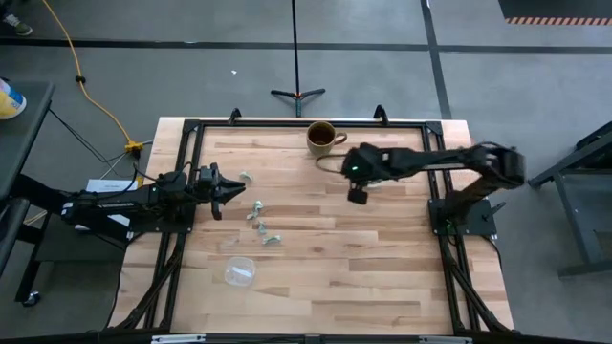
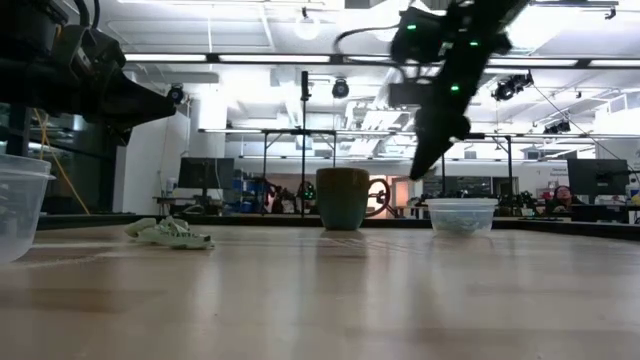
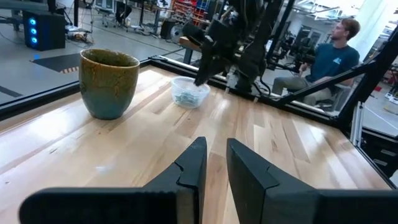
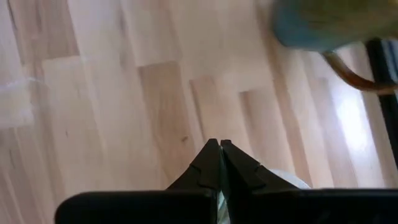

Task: Pick and place Stevia / Truvia into bins
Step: Put the stevia packet into the top transparent container, then put the stevia packet into the bottom transparent container

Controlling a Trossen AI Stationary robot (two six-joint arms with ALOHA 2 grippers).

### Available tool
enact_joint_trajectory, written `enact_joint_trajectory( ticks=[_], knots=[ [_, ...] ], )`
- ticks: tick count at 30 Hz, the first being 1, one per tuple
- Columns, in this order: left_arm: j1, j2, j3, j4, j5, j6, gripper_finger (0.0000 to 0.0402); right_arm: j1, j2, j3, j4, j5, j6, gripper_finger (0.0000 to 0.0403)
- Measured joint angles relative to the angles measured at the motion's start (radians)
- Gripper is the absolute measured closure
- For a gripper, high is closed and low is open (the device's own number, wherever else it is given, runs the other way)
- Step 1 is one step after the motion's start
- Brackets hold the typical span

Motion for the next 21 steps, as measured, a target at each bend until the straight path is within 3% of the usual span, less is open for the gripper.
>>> enact_joint_trajectory(
  ticks=[5, 10, 13, 21],
  knots=[
    [0.0, 0.0, 0.0, 0.001, -0.011, 0.0, 0.0302, -0.087, -0.148, -0.179, 0.135, -0.019, -0.03, 0.0399],
    [0.0, 0.0, 0.0, 0.001, -0.013, 0.0, 0.0302, -0.161, -0.201, -0.284, 0.234, -0.107, -0.033, 0.0389],
    [0.0, 0.0, 0.0, 0.002, -0.013, 0.0, 0.0302, -0.185, -0.207, -0.295, 0.227, -0.134, -0.02, 0.0355],
    [0.0, 0.0, 0.0, 0.002, -0.014, 0.0, 0.0302, -0.202, -0.282, -0.302, 0.412, -0.38, -0.067, 0.0243]
  ],
)
